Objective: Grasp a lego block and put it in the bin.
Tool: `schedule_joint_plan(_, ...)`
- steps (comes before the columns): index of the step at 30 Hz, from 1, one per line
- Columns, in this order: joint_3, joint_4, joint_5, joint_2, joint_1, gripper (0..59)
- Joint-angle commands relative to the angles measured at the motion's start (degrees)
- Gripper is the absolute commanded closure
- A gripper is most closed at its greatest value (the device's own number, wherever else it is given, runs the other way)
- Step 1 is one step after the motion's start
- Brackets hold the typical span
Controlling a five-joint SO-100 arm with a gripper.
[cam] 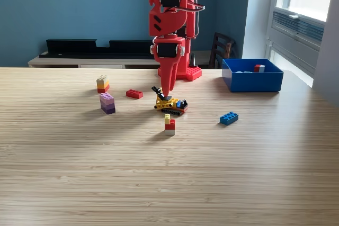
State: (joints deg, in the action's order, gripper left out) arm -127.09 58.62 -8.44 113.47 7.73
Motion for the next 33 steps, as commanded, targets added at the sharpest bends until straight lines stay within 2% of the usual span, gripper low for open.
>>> schedule_joint_plan(1,-0.6,-2.7,-0.8,2.9,0.3,36.2)
schedule_joint_plan(9,-2.9,-7.6,-2.5,2.7,0.3,37.5)
schedule_joint_plan(33,-3.3,-9.8,-6.6,2.5,0.1,42.3)
